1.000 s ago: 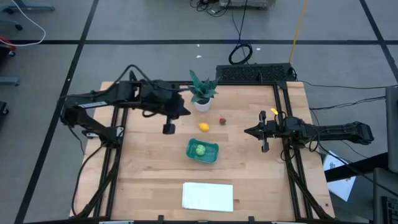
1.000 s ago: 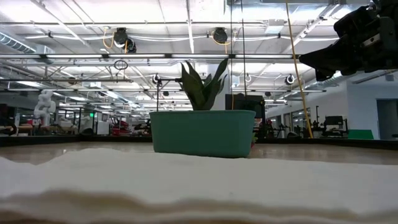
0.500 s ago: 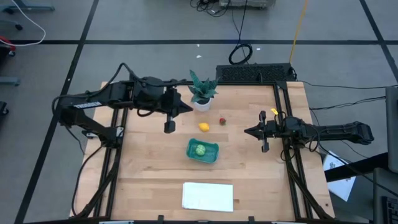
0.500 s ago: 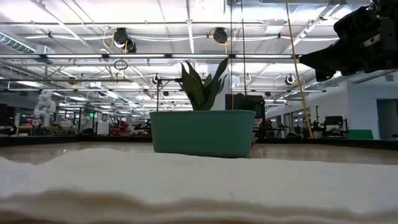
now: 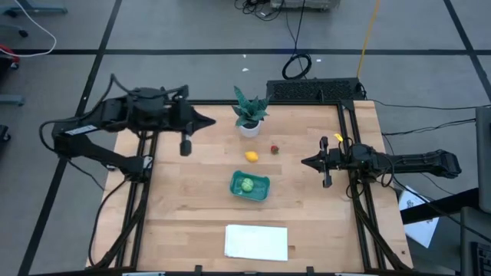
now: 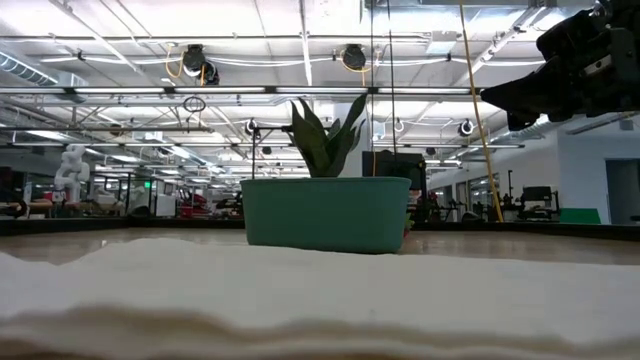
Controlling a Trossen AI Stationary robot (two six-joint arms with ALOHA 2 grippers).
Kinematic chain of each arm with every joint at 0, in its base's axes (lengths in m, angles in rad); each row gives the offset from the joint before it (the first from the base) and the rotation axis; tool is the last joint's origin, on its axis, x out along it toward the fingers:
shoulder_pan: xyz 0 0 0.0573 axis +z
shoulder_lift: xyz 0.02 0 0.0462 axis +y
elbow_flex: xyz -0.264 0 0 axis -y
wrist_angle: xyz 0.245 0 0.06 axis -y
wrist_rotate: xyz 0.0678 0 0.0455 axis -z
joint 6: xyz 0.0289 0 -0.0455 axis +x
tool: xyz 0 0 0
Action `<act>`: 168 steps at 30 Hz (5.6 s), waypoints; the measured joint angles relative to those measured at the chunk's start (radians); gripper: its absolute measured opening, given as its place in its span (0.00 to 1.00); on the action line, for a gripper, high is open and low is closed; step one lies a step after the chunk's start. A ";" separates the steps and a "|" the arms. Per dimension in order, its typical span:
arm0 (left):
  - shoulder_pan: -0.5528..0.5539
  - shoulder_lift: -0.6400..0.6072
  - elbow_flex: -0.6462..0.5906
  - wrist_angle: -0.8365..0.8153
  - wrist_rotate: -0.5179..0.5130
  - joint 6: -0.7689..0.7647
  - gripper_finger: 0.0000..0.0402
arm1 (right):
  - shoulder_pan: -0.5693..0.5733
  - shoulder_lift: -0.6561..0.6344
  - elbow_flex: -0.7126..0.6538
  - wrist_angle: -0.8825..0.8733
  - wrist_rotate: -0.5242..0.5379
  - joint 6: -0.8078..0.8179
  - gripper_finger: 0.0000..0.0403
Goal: Pick and placing Produce into tupperware
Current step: Put the red strawberry into the green bin
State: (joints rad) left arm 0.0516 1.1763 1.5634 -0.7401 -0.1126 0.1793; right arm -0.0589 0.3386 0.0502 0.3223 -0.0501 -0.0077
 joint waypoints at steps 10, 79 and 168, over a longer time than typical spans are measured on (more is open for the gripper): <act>0.001 -0.215 -0.276 0.195 -0.002 -0.067 0.01 | 0.000 0.000 0.000 0.002 0.000 0.000 0.00; 0.112 -0.801 -1.273 0.834 0.137 -0.068 0.01 | 0.000 0.000 0.000 0.002 0.001 -0.004 0.00; 0.112 -0.825 -1.436 0.976 0.154 -0.015 0.06 | -0.543 0.858 0.974 -0.384 -0.324 0.012 0.00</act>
State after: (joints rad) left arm 0.1635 0.3511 0.1272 0.2359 0.0418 0.1643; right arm -0.6021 1.1970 1.0243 -0.0613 -0.3745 0.0045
